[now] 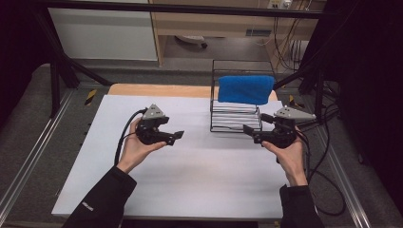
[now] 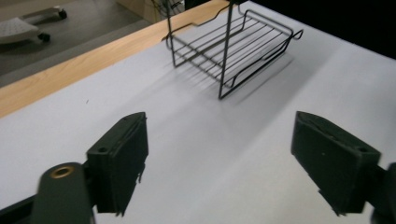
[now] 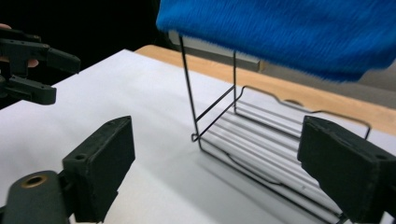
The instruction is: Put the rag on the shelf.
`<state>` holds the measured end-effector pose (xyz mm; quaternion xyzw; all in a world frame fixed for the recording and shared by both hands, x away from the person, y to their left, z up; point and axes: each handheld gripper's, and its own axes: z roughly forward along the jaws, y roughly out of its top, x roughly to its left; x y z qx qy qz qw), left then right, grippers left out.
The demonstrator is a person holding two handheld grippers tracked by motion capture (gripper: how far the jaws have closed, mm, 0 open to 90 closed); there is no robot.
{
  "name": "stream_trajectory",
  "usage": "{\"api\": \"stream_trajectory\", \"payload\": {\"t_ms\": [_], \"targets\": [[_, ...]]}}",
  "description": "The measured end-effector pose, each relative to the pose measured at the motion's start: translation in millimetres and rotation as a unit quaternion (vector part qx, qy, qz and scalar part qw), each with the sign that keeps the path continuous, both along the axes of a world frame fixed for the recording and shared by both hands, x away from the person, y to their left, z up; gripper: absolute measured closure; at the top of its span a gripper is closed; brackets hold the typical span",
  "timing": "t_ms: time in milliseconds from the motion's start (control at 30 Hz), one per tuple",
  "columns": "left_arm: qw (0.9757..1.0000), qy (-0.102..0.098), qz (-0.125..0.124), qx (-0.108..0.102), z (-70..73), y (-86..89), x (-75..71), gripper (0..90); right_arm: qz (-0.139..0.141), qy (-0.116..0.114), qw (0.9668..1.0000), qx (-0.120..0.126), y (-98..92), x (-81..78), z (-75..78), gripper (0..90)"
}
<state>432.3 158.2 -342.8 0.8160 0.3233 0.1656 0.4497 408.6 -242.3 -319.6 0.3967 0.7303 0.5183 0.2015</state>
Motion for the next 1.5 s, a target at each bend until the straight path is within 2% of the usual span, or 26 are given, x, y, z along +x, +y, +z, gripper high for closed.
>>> {"api": "stream_trajectory", "payload": {"t_ms": [200, 400, 500, 667, 733, 900, 933, 1033, 1100, 1300, 1367, 1500], "targets": [[0.9999, 0.001, 0.017, -0.001, -16.6, 27.3, -16.1, 11.9, 0.008, 0.002, 1.0, -0.004, 3.9, -8.1, -15.5, 6.5], [0.999, -0.011, 0.039, 0.018, -36.9, 47.6, -31.9, 7.9, 0.012, 0.022, 0.9996, -0.014, 5.9, -15.6, -34.9, 2.3], [0.999, 0.0, 0.044, 0.006, -46.4, 57.5, -37.6, 7.8, 0.017, 0.031, 0.9993, -0.015, 6.7, -19.4, -44.7, 0.8], [0.9984, 0.015, 0.054, 0.005, -58.6, 74.7, -44.7, 7.7, 0.023, 0.035, 0.9988, -0.023, 6.3, -27.1, -62.6, 0.6], [0.9982, 0.022, 0.055, 0.003, -64.0, 81.5, -47.8, 7.6, 0.025, 0.047, 0.9983, -0.026, 5.4, -29.4, -70.2, 0.5], [0.9985, 0.026, 0.047, -0.005, -73.3, 93.7, -57.0, 7.7, 0.028, 0.068, 0.9971, -0.021, -1.2, -34.9, -88.2, 0.5], [0.9985, 0.028, 0.046, -0.004, -74.6, 94.7, -58.3, 7.7, 0.026, 0.072, 0.9967, -0.028, -4.0, -36.4, -92.2, 0.5], [0.9988, 0.028, 0.04, 0.004, -78.4, 99.2, -61.9, 7.7, 0.024, 0.081, 0.9961, -0.026, -10.9, -40.8, -99.9, 0.5], [0.9987, 0.028, 0.044, -0.002, -79.7, 102.2, -63.6, 7.7, 0.031, 0.084, 0.9957, -0.023, -15.4, -44.6, -105.4, 0.5], [0.9986, 0.025, 0.047, -0.002, -85.1, 108.5, -68.3, 7.7, 0.046, 0.088, 0.9943, -0.038, -26.2, -55.2, -120.9, 0.5], [0.9984, 0.025, 0.05, -0.002, -87.2, 111.3, -70.5, 7.7, 0.043, 0.096, 0.9938, -0.037, -28.7, -57.0, -123.5, 0.5], [0.9983, 0.027, 0.053, -0.005, -91.4, 118.1, -75.0, 7.7, 0.039, 0.097, 0.9936, -0.043, -31.0, -57.9, -126.4, 0.5]]}}
